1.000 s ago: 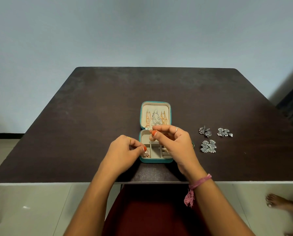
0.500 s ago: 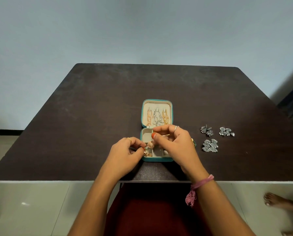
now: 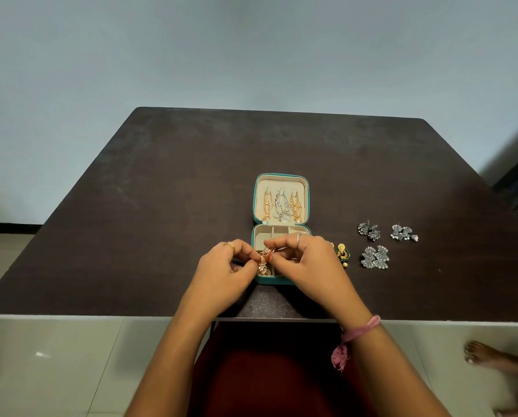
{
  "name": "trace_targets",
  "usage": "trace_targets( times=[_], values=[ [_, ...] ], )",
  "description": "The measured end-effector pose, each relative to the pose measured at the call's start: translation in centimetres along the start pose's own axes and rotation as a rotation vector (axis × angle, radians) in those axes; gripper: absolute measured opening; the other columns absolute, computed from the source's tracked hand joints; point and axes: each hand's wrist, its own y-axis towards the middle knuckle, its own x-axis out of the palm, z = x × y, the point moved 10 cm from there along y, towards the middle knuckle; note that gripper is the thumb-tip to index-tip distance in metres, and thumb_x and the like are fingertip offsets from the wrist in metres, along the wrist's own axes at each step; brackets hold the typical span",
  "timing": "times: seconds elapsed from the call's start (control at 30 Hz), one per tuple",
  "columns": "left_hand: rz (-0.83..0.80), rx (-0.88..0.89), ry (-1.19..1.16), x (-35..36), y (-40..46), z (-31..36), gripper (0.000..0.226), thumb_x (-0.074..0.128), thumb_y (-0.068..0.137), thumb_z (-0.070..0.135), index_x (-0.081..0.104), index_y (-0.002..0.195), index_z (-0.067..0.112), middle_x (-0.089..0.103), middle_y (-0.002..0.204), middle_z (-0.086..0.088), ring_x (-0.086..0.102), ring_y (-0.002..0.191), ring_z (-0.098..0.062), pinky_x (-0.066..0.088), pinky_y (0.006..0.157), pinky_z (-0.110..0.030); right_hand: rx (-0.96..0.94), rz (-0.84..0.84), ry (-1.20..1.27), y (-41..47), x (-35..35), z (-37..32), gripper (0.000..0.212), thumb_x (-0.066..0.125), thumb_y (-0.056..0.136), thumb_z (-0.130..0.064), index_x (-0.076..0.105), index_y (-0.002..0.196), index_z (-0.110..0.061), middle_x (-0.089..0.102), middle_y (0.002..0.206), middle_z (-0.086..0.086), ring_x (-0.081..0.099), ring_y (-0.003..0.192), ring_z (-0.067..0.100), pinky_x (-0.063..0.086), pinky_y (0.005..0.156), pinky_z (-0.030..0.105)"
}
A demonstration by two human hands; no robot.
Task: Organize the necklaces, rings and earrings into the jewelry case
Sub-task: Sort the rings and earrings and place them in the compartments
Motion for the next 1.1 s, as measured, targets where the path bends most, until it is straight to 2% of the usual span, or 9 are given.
trace_targets(
  times=[0.17, 0.33, 0.43, 0.63, 0.73, 0.8, 0.83, 0.97, 1.1],
  values=[
    [0.013, 0.012, 0.023, -0.1, 0.0, 0.2, 0.015, 0.062, 0.085, 0.018, 0.064, 0.08, 0.032, 0.061, 0.094, 0.006, 0.063, 0.071, -0.015, 0.046, 0.06, -0.008, -0.059, 0.039, -0.124, -0.2, -0.3, -1.1, 0.019, 0.072, 0.08, -0.017, 0.076, 0.098, -0.022, 0.074, 0.079, -0.004, 0.066, 0.074, 0.006, 0.046, 0.073, 0.007],
    [0.02, 0.022, 0.039, -0.3, 0.0, 0.5, 0.019, 0.062, 0.086, 0.018, 0.062, 0.077, 0.035, 0.059, 0.092, 0.009, 0.063, 0.072, -0.012, 0.045, 0.061, -0.005, -0.102, 0.054, -0.247, -0.4, -0.1, -1.6, 0.02, 0.071, 0.083, -0.025, 0.075, 0.102, -0.02, 0.073, 0.087, -0.002, 0.066, 0.08, 0.01, 0.051, 0.083, 0.025],
    [0.026, 0.027, 0.056, -0.3, 0.0, 0.6, 0.019, 0.061, 0.086, 0.017, 0.063, 0.078, 0.034, 0.057, 0.091, 0.009, 0.061, 0.07, -0.007, 0.041, 0.059, -0.002, -0.122, 0.08, -0.302, -0.7, -0.1, -1.8, 0.019, 0.07, 0.083, -0.028, 0.075, 0.1, -0.02, 0.072, 0.089, -0.001, 0.066, 0.08, 0.013, 0.053, 0.08, 0.032],
    [0.027, -0.001, 0.006, -0.4, 0.2, 0.2, 0.014, 0.061, 0.085, 0.017, 0.064, 0.083, 0.03, 0.062, 0.092, 0.007, 0.056, 0.06, -0.008, 0.042, 0.055, -0.006, -0.144, 0.086, -0.33, -1.2, 0.1, -2.0, 0.015, 0.071, 0.083, -0.029, 0.076, 0.094, -0.019, 0.07, 0.085, -0.003, 0.064, 0.076, 0.011, 0.053, 0.075, 0.033],
    [0.027, -0.036, -0.076, -0.5, 0.2, -0.2, 0.015, 0.061, 0.085, 0.014, 0.064, 0.085, 0.029, 0.065, 0.09, 0.007, 0.064, 0.07, -0.024, 0.055, 0.069, -0.024, -0.13, 0.05, -0.334, -1.2, 0.3, -1.8, 0.017, 0.07, 0.083, -0.029, 0.075, 0.097, -0.019, 0.069, 0.087, -0.001, 0.063, 0.078, 0.013, 0.052, 0.077, 0.032],
    [0.03, -0.05, -0.096, -0.5, 0.2, -0.3, 0.014, 0.06, 0.084, 0.014, 0.064, 0.085, 0.028, 0.067, 0.087, 0.003, 0.065, 0.079, -0.032, 0.056, 0.077, -0.041, -0.133, 0.046, -0.32, -1.3, 0.0, -1.9, 0.017, 0.069, 0.084, -0.025, 0.075, 0.097, -0.018, 0.07, 0.085, 0.0, 0.063, 0.076, 0.013, 0.05, 0.077, 0.028],
    [0.032, -0.053, -0.101, -0.5, 0.2, -0.3, 0.013, 0.06, 0.084, 0.014, 0.064, 0.084, 0.027, 0.067, 0.085, 0.0, 0.065, 0.08, -0.034, 0.056, 0.077, -0.044, -0.128, 0.045, -0.305, -1.3, -0.2, -1.9, 0.016, 0.069, 0.084, -0.022, 0.076, 0.097, -0.017, 0.07, 0.084, 0.0, 0.062, 0.075, 0.012, 0.049, 0.076, 0.024],
    [0.045, -0.054, -0.089, -0.8, 0.4, 0.0, 0.011, 0.059, 0.086, 0.017, 0.062, 0.086, 0.028, 0.067, 0.086, 0.003, 0.064, 0.08, -0.033, 0.056, 0.075, -0.041, -0.087, 0.042, -0.234, -1.2, -1.1, -1.5, 0.013, 0.069, 0.082, -0.017, 0.077, 0.092, -0.02, 0.07, 0.076, -0.006, 0.058, 0.065, 0.003, 0.038, 0.066, 0.006],
    [0.073, -0.033, -0.06, -1.4, 0.8, 0.9, 0.01, 0.059, 0.088, 0.019, 0.061, 0.087, 0.029, 0.065, 0.087, 0.006, 0.064, 0.081, -0.027, 0.051, 0.068, -0.027, -0.055, 0.058, -0.17, -1.3, -2.3, -0.8, 0.012, 0.069, 0.081, -0.015, 0.077, 0.087, -0.022, 0.064, 0.067, -0.014, 0.057, 0.067, -0.006, 0.038, 0.064, 0.004]
  ],
)
